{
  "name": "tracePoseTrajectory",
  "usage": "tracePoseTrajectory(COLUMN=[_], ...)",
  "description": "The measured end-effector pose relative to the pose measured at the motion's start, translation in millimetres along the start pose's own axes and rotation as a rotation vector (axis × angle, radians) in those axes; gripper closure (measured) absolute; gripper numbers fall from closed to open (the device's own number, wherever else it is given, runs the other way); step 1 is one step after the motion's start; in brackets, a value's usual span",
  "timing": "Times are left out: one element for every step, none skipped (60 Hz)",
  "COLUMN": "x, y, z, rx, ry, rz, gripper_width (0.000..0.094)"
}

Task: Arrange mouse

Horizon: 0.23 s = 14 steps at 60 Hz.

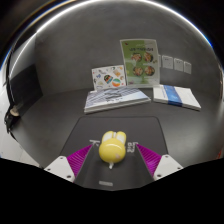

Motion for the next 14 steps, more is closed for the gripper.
tracePoseTrajectory(x=[4, 9, 12, 15, 19, 23, 27, 31, 35, 40, 45, 49, 54, 58], y=[-3, -7, -11, -14, -18, -21, -25, -29, -34, -39, -44, -51, -57, -65], z=[1, 3, 4, 5, 6, 7, 8, 9, 10, 11, 11, 12, 13, 14], rx=[0.003, 0.007, 0.009, 0.011, 0.014, 0.016, 0.017, 0.019, 0.022, 0.025, 0.028, 0.032, 0.038, 0.046], ry=[0.005, 0.008, 0.01, 0.011, 0.013, 0.014, 0.015, 0.015, 0.016, 0.018, 0.02, 0.019, 0.019, 0.019], rz=[-0.001, -0.001, -0.004, -0.009, -0.014, -0.02, -0.027, -0.035, -0.043, -0.05, -0.056, -0.063, -0.07, -0.076], gripper_width=[0.0093, 0.0092, 0.0092, 0.0091, 0.0091, 0.0091, 0.0091, 0.0092, 0.0092, 0.009, 0.0085, 0.0082, 0.0082, 0.0081])
Point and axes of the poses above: the point between the fingertips, and its own axes, seen from behind it with the camera up: y to the left, z down, x backward, against the way the camera looks, the point moved 5 cm from there along x, backward, against the way the camera looks, and after that the axes turned 8 degrees about -x, right-handed, at the moved point
